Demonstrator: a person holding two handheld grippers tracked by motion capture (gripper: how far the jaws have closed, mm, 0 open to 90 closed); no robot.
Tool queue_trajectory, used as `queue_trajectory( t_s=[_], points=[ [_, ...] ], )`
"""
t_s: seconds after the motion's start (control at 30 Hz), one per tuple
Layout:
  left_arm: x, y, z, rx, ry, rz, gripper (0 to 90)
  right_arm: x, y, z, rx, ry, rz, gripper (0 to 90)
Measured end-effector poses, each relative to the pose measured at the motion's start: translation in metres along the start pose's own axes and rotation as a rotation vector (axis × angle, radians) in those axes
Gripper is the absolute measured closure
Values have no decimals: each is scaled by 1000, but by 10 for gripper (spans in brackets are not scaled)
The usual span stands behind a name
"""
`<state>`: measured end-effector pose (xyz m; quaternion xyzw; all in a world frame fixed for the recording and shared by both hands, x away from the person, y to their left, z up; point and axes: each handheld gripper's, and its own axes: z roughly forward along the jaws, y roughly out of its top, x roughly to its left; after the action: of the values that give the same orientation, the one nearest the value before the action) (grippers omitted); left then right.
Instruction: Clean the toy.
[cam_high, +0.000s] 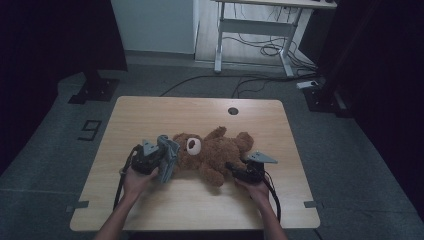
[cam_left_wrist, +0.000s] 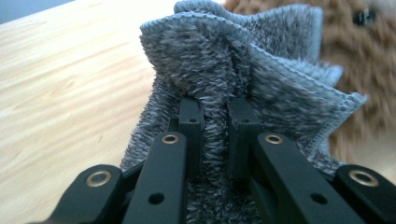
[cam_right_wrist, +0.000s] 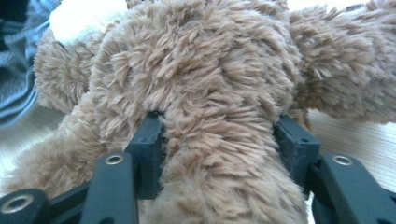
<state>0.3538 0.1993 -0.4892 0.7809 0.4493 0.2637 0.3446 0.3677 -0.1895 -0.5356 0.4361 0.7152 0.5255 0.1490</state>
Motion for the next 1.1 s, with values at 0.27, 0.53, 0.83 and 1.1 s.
queue_trajectory(
  t_s=[0.27,0.53,0.83,1.1],
  points=[
    [29,-49,-35,44,34,-31,784,-1,0,-2,-3,7,15,407],
    [49,-86,-45,114,52,-85,752,-2,-2,-2,-7,14,18,399],
    [49,-75,-41,105,13,-69,315,-2,-1,-5,-13,15,2,366],
    [49,-42,-76,-71,-39,-67,206,0,1,-9,-29,5,-22,339]
  ],
)
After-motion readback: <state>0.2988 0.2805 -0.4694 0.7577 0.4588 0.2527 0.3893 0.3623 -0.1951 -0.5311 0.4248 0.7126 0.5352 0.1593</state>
